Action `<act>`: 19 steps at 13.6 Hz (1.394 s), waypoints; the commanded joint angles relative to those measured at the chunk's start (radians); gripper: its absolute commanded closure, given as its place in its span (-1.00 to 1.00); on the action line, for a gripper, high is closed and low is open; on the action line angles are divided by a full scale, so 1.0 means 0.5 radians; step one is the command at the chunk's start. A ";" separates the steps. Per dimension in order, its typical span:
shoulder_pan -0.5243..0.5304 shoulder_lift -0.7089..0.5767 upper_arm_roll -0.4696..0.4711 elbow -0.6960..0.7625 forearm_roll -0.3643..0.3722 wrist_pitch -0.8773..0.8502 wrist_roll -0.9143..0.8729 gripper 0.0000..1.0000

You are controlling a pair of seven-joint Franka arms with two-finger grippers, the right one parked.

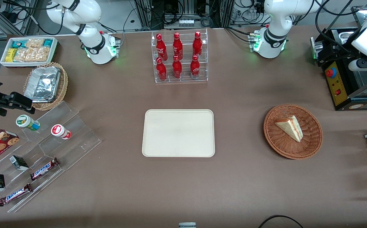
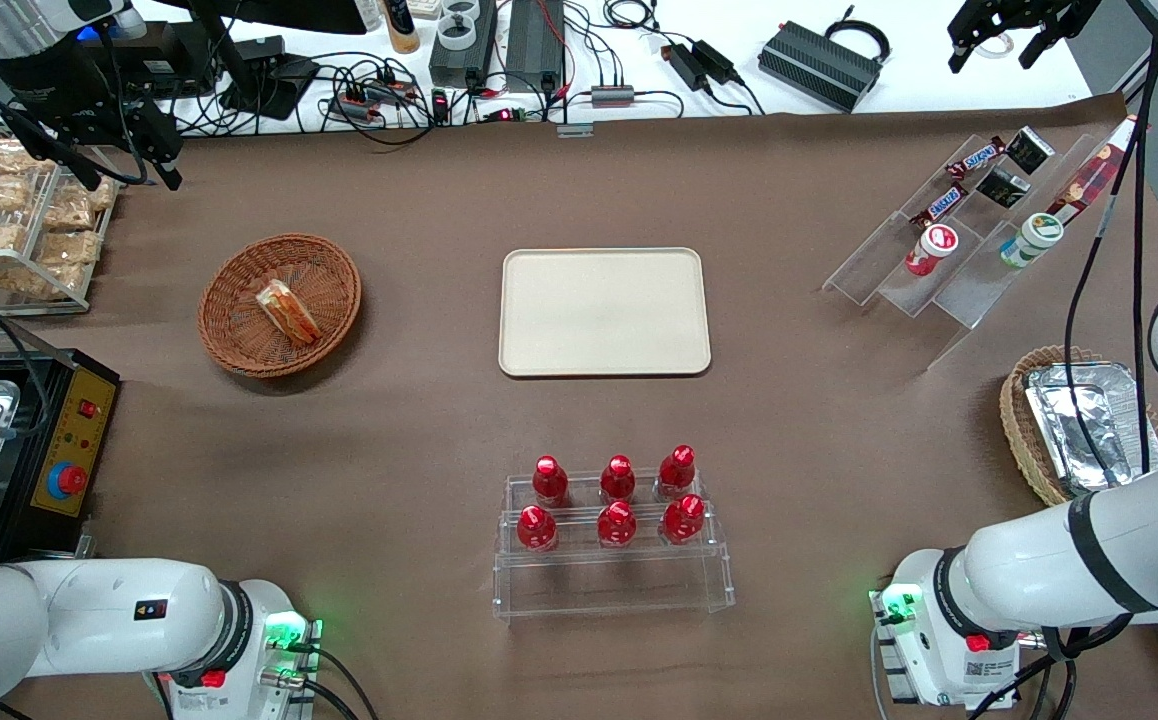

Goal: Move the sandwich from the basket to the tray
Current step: 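Move the left gripper over the sandwich in the wicker basket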

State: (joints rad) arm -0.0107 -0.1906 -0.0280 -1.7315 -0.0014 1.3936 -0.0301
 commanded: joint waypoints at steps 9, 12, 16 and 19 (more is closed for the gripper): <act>0.027 0.274 0.028 -0.138 0.009 0.090 -0.252 -1.00; 0.077 0.277 0.028 -0.402 -0.019 0.460 -0.659 -1.00; 0.074 0.301 0.025 -0.690 -0.022 0.994 -1.193 -1.00; 0.052 0.366 0.025 -0.841 -0.022 1.295 -1.412 -1.00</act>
State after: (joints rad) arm 0.0220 -0.0139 -0.0121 -2.1033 -0.0019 1.9635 -0.6711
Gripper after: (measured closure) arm 0.000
